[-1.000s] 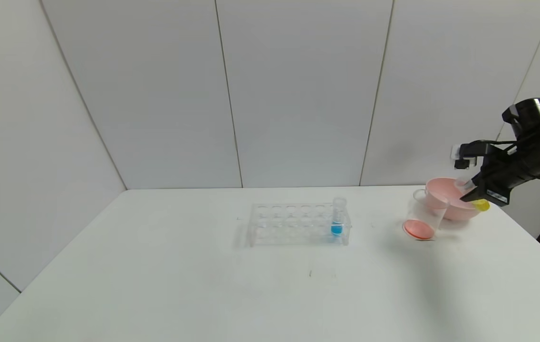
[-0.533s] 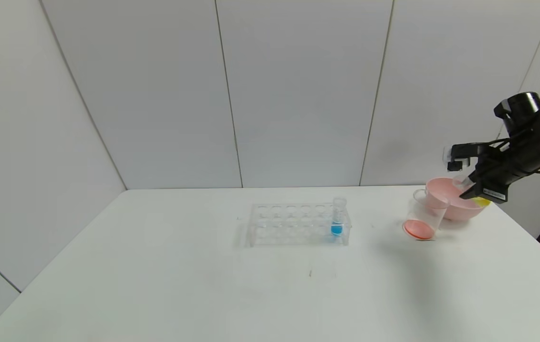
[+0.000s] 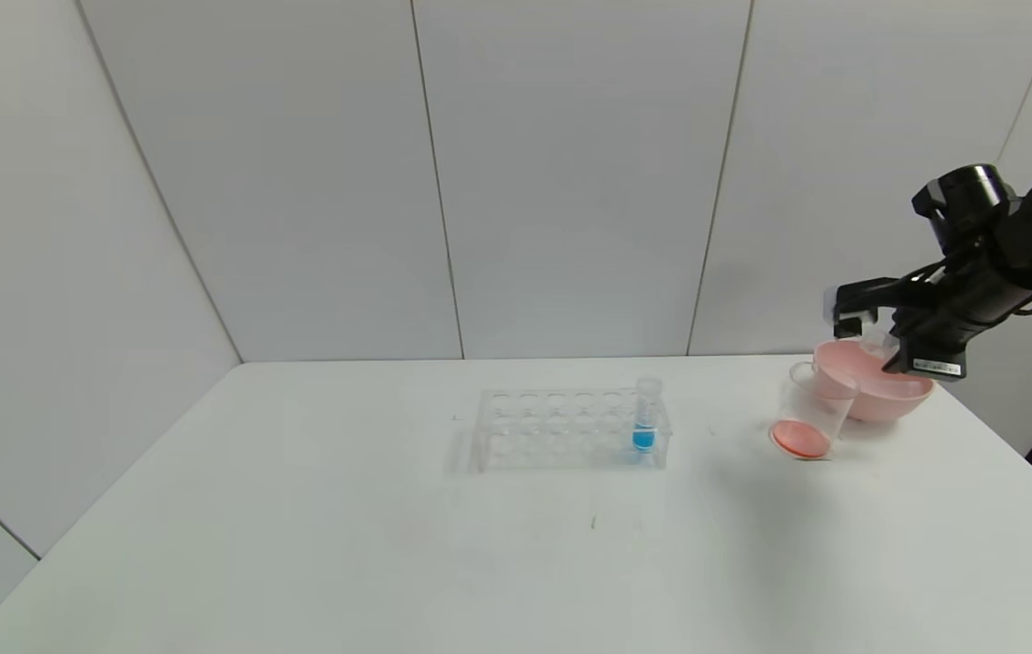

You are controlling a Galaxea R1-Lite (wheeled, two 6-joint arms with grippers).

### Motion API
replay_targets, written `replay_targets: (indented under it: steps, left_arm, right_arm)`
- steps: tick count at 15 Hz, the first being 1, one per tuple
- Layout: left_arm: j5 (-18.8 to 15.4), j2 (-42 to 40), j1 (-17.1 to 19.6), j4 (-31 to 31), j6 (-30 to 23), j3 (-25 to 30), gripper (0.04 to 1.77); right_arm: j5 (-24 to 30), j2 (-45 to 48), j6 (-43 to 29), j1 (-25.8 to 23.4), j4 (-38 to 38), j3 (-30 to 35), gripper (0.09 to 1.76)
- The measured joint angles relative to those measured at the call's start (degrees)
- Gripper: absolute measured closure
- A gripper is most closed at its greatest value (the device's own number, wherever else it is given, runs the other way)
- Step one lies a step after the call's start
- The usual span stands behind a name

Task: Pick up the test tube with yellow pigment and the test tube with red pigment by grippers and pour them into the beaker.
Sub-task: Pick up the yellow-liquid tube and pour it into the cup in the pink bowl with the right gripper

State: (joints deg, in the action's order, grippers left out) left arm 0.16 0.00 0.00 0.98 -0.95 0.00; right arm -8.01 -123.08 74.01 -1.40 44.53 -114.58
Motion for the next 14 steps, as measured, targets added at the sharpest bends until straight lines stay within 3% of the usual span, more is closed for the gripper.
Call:
replay_targets:
  steps: [10, 14]
  left_arm:
    - [0.0, 0.0, 0.0, 0.0, 0.0, 0.0, 0.09]
    - [0.0, 0.0, 0.0, 0.0, 0.0, 0.0, 0.09]
  right_arm:
    - [-8.92, -1.38, 1.37, 2.91, 2.33, -0.02, 1.33]
    - [-9.42, -2.17, 1.37, 3.83, 2.66, -0.02, 1.33]
